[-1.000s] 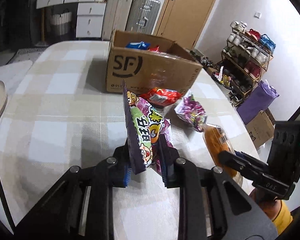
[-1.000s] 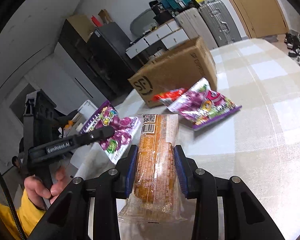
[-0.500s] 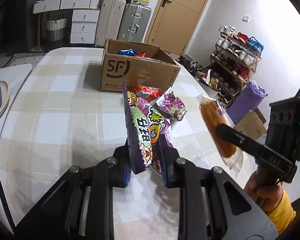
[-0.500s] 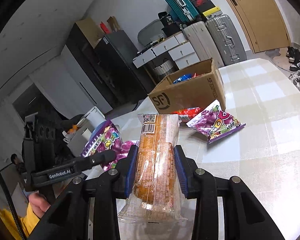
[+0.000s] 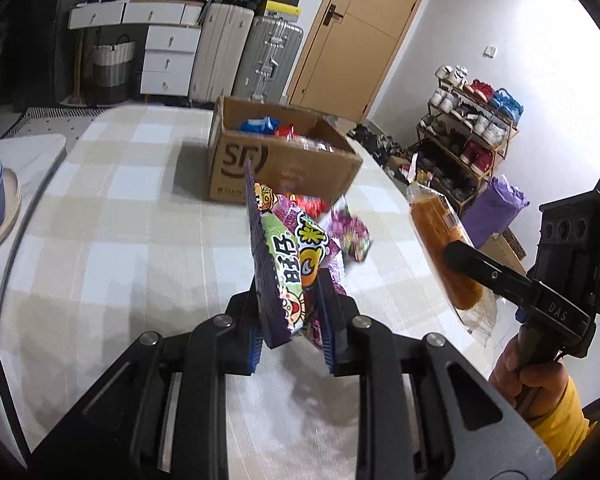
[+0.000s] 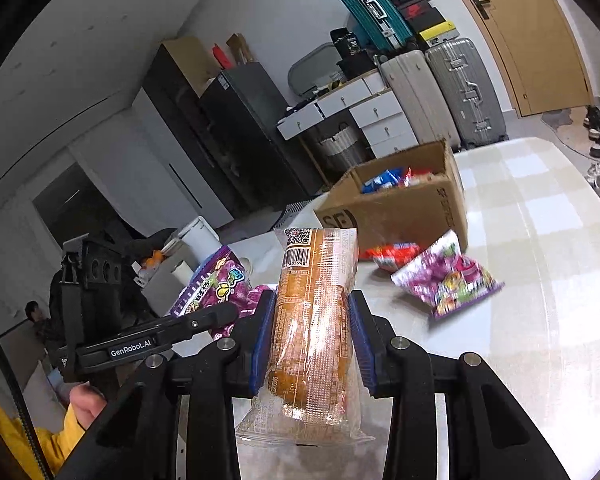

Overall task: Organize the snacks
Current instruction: 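Lift and carry the bread pack and grape candy bag toward the box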

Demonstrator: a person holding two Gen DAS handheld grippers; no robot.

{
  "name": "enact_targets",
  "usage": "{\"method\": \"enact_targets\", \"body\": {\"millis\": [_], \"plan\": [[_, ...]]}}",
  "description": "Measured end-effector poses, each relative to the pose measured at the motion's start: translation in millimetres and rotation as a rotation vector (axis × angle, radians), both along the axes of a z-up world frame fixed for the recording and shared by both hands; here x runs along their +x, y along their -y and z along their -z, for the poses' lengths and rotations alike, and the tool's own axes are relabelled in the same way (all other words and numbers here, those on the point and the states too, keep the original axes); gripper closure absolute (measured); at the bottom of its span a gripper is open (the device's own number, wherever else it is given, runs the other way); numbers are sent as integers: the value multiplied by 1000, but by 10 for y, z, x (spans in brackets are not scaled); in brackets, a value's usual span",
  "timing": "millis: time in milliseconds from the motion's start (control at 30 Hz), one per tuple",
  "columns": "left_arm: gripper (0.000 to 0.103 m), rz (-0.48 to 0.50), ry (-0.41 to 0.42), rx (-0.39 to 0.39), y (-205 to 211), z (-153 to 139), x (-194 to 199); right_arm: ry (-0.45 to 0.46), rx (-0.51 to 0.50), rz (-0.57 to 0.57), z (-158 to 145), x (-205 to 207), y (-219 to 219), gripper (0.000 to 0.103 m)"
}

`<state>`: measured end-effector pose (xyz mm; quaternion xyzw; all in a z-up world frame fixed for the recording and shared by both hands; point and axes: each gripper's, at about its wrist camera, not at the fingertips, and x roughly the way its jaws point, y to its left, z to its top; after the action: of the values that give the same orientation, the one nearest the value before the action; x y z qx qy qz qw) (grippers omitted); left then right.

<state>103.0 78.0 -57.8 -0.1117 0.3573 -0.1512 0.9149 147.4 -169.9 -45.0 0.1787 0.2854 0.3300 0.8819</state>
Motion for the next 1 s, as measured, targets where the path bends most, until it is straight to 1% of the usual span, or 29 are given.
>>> {"method": "enact_targets", "body": {"millis": [200,233,333,433,500,633,733,800,867,1000], "plan": [[83,3,44,19,-1,-284,264,16,39,-21,-283,367,4,67],[83,10,46,27,9,-334,333,21,37,-24,-321,405,-1,67],[83,-8,49,72,53,-495,551,42,13,-25,-486,613,-21,67],[83,-3,66,74,74,-653,738,57,-1,-30,-603,797,-35,67],[83,4,85,79,104,-763,872,52,8,-36,-662,956,-37,67],[83,7,92,84,158,-921,1220,20,40,-25,-766,1316,-19,67],[83,6,87,93,200,-995,1522,23,25,-17,-857,1563,-41,67],[83,-14,92,107,213,-1021,1742,30,19,-19,-923,1684,-67,67],[83,-22,77,110,236,-1007,2001,29,16,-18,-983,1831,-96,67],[83,-36,54,109,278,-921,2373,23,1,-16,-1029,2086,-146,67]]}}
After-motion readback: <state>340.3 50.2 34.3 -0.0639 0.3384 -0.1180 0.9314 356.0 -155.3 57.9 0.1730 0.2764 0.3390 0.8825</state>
